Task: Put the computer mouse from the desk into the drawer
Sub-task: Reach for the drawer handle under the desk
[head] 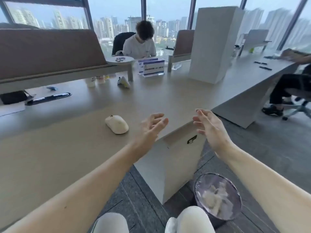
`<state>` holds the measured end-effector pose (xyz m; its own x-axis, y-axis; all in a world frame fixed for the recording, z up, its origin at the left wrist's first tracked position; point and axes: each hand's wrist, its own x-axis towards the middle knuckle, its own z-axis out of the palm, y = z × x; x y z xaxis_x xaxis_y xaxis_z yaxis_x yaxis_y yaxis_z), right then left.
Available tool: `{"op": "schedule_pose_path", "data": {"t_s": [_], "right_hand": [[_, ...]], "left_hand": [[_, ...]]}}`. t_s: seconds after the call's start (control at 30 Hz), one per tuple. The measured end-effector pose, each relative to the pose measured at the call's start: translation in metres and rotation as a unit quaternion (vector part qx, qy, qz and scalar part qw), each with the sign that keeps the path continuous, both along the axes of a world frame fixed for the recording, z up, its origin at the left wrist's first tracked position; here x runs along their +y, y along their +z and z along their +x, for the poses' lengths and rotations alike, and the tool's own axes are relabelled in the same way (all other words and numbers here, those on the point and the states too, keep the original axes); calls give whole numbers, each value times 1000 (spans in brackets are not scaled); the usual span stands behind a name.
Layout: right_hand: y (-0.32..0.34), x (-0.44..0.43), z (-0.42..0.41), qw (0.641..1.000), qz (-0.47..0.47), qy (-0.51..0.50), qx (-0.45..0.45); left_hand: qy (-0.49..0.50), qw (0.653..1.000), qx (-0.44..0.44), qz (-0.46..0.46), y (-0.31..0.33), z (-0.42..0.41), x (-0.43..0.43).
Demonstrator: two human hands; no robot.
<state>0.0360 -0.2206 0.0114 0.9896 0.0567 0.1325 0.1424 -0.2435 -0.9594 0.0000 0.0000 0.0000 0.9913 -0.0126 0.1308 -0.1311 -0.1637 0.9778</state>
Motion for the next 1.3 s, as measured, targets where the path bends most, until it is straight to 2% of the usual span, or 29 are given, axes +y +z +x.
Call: {"op": "schedule_pose_path", "data": {"t_s": [0.13,0.2,0.3,0.37,0.53,0.7,0.77,1.0,1.3], "right_hand": [[-39,-28,15,997,7,-49,57],[-66,-35,29,993,9,-75,95],[-103,-39,52,980,24,-116,161],[-126,-37,69,970,30,-126,207],[-163,-26,103,945,66,-129,294],[-176,-18,135,914,147,-147,348],[-184,-16,146,908,151,-157,358],[-197,-17,166,913,152,-131,355],[-202,-21,157,914,161,-146,342]], "left_hand": [[-39,997,32,57,-34,21,-38],[-41,990,28,128,-56,32,-51],[-88,955,-11,284,-86,48,-65],[-111,933,-23,341,-104,61,-72],[-62,885,-4,461,-132,96,-72],[-57,880,-11,472,-144,111,-77],[-52,886,-12,460,-147,116,-79],[-46,883,-11,467,-148,125,-87],[-82,880,44,466,-141,133,-82]]}}
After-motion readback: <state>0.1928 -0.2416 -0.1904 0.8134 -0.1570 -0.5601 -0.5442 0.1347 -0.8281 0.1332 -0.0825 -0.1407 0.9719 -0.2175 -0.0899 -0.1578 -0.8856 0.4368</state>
